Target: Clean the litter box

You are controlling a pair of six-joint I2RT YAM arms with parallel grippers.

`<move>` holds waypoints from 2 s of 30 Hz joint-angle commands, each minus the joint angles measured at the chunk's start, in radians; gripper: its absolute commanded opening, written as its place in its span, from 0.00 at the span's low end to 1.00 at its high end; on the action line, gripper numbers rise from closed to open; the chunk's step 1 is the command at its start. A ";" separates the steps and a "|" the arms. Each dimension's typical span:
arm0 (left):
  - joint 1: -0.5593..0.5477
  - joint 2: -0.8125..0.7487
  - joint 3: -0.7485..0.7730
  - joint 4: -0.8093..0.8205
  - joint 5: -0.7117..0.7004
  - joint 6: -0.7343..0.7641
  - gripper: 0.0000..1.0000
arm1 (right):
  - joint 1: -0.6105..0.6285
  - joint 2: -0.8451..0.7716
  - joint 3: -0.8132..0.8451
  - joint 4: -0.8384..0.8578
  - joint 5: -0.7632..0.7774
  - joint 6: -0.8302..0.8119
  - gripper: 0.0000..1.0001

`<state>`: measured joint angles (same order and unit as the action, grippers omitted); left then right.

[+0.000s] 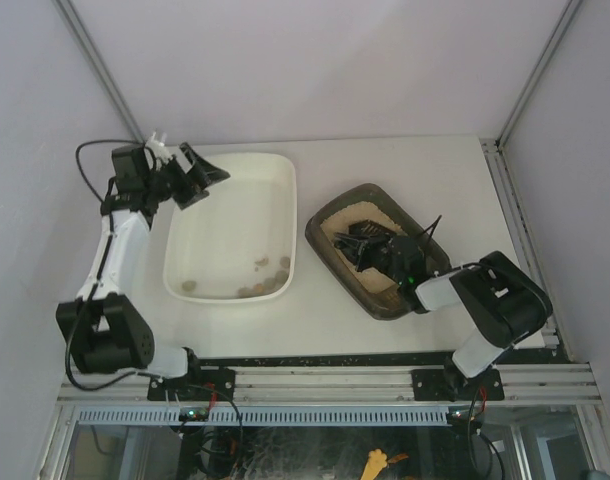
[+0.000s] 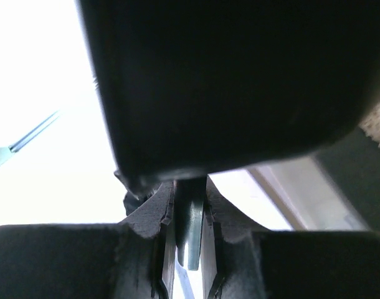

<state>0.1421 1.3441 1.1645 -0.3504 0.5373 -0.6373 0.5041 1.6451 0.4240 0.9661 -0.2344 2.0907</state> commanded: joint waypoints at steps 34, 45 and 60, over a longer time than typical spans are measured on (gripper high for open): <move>-0.612 0.590 0.658 -0.230 -0.366 0.893 1.00 | -0.218 -0.946 -0.070 -1.061 -0.173 -0.469 0.00; -0.706 0.709 0.728 -0.186 -0.236 0.894 1.00 | -0.275 -1.005 -0.111 -1.097 -0.229 -0.518 0.00; -0.728 0.968 1.041 -0.346 -0.366 0.877 0.96 | -0.438 -1.002 -0.205 -1.022 -0.390 -0.532 0.00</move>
<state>-0.5808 2.2837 2.0922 -0.6529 0.2733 0.2550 0.1013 0.6422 0.2375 -0.0834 -0.6071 1.5688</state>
